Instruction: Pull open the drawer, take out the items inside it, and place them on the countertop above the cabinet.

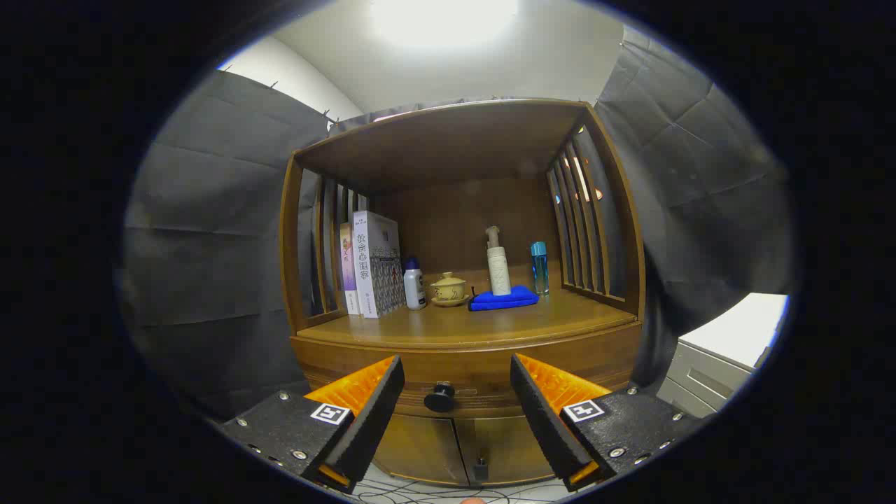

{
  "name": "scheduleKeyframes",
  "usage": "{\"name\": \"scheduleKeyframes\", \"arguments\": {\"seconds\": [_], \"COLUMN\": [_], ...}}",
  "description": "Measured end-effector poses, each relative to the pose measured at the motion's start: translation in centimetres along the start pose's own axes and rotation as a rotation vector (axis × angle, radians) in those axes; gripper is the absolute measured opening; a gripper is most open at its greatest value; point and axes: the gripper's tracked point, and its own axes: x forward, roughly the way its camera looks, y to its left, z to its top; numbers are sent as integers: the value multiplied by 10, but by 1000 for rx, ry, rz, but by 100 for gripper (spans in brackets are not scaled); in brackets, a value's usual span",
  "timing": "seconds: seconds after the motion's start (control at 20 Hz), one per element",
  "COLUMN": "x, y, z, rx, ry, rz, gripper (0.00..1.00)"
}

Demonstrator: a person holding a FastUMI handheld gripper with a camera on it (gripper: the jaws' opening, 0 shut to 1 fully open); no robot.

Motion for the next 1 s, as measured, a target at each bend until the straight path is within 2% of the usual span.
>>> {"name": "scheduleKeyframes", "arguments": {"seconds": [0.6,1.0], "x": [-1,-3], "y": [2,6], "z": [2,3], "rx": [0,-11], "ry": [-16,-11], "rz": [23,70], "gripper": [95,95]}}
